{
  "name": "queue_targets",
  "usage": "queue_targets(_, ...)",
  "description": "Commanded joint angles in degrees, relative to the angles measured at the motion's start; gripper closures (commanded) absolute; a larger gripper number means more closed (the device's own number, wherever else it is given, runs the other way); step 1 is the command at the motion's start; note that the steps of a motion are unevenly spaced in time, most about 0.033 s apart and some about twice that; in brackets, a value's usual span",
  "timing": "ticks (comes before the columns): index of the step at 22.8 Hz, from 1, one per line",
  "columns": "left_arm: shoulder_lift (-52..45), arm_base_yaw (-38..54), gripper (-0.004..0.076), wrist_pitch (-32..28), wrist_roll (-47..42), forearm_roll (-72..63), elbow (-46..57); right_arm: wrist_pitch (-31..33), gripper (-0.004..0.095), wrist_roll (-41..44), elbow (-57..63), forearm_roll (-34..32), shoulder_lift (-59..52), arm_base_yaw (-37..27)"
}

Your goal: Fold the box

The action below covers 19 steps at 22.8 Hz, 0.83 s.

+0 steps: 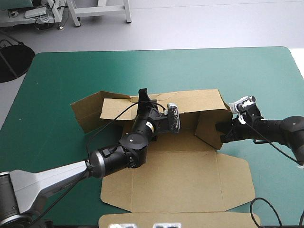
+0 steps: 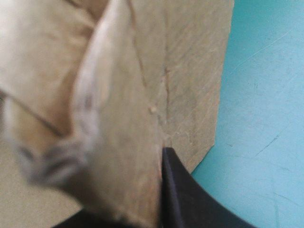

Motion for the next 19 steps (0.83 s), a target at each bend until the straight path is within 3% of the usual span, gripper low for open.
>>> queue_targets(1, -0.22, -0.18, 0.0592, 1.0, -1.05, -5.84, 0.41, 0.74, 0.0906, 0.05, -1.3, -1.17, -0.79, -0.19)
queue_targets(4, -0.22, 0.14, 0.0394, 4.21, -1.46, -5.84, 0.41, 0.84, 0.0906, 0.05, -1.3, -1.91, -0.79, -0.19)
queue_targets(5, -0.22, 0.45, 0.0245, 4.22, -2.27, -5.29, 0.41, 1.13, 0.0906, 0.05, -1.3, -1.91, -0.79, -0.19)
queue_targets(6, -0.22, 0.33, 0.0171, 3.96, -2.73, -3.96, 0.41, 1.7, 0.0906, 0.05, -1.3, -2.01, -0.79, -0.19)
queue_targets(9, -0.22, 0.25, 0.0181, 3.31, -5.69, -1.81, 0.19, 2.57, 0.0907, 0.47, -1.3, -1.87, -0.79, -0.19)
queue_targets(19, -1.31, -11.27, 0.0199, 11.97, -5.69, 0.09, -6.71, 2.8, 0.0907, 0.47, -1.3, -2.09, -0.79, -0.19)
